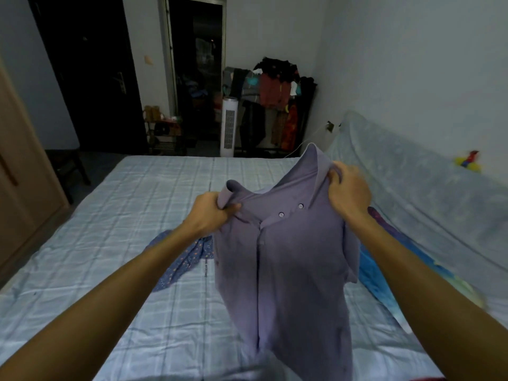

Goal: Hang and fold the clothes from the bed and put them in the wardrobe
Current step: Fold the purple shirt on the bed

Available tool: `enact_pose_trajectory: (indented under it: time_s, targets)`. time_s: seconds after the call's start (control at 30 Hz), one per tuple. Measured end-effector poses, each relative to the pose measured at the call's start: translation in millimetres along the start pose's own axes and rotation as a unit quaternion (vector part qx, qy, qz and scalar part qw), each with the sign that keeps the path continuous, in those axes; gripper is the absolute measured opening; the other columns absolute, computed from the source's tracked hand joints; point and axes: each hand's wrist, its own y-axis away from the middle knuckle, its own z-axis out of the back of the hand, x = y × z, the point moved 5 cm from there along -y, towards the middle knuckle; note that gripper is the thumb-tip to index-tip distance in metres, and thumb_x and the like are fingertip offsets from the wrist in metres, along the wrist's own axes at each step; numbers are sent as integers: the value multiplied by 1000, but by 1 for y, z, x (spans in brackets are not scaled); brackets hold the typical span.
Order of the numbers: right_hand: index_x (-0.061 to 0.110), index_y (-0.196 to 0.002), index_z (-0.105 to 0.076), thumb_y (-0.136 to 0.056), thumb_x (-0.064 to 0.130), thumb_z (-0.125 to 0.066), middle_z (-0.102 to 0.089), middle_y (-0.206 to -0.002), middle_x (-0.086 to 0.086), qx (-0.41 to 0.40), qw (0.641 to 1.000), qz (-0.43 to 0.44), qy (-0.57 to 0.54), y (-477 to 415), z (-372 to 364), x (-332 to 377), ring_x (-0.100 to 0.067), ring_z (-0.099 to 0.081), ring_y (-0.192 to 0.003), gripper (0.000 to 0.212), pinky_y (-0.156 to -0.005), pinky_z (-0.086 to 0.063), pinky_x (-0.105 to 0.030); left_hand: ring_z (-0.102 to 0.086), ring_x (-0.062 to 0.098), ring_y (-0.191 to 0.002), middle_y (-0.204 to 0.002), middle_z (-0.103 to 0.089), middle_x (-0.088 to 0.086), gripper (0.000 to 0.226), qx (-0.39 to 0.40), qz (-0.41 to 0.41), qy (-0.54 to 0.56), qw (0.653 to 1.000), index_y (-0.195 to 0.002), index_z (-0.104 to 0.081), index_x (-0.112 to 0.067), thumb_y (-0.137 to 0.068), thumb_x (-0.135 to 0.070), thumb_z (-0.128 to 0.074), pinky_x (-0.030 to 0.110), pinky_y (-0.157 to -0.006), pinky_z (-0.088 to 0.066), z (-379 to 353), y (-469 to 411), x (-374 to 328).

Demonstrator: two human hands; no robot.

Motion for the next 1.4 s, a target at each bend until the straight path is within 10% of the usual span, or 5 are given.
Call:
enact_pose_trajectory:
  time_s: [0.3,0.6,0.9,1.17,1.4]
  targets:
    - [16,-104,-62,-97,21,-42,-62,-110,-18,10,999,-15,48,-9,13,-34,-39,-57,-97,23,-70,-34,-33,-49,4,-60,-67,-60,1,29,15,-49,148,988,-75,-61,-2,-83,-29,-69,26,-57,-41,-11,-25,-21]
    - [11,-73,-52,-89,23,-42,-62,-85,-15,182,982,-38,15,-87,-63,-118,-35,-59,-85,22,-69,-43,-38,-54,19,-82,-93,-59,13,48,278,33,139,950,-100,-56,-7,-53,-2,-51,31,-70,-42,-68,-111,5]
    - [23,-74,-64,-91,21,-53,-66,-107,-10,499,858,-33,117,-166,-336,-258,-29,-58,-92,20,-80,-46,-35,-52,15,-65,-62,-55,-2,26,195,28,-183,963,-81,-70,-15,-70,-37,-78,30,-55,-32,-215,-287,153]
    - [5,-123,-58,-83,19,-50,-57,-110,-26,277,951,-12,136,-127,-592,-385,-44,-55,-97,43,-80,-45,-47,-59,36,-82,-71,-55,15,41,134,197,-207,949,-63,-39,-14,-90,-37,-61,35,-62,-35,-411,-398,380]
    - [18,-147,-34,-96,51,-22,-28,-153,-17,341,927,1,159,22,-698,-463,-36,-21,-142,61,-113,-12,-51,-59,33,-93,-99,-63,21,32,94,259,-169,946,-101,-57,-2,-98,-32,-46,29,-68,-32,-516,-363,488]
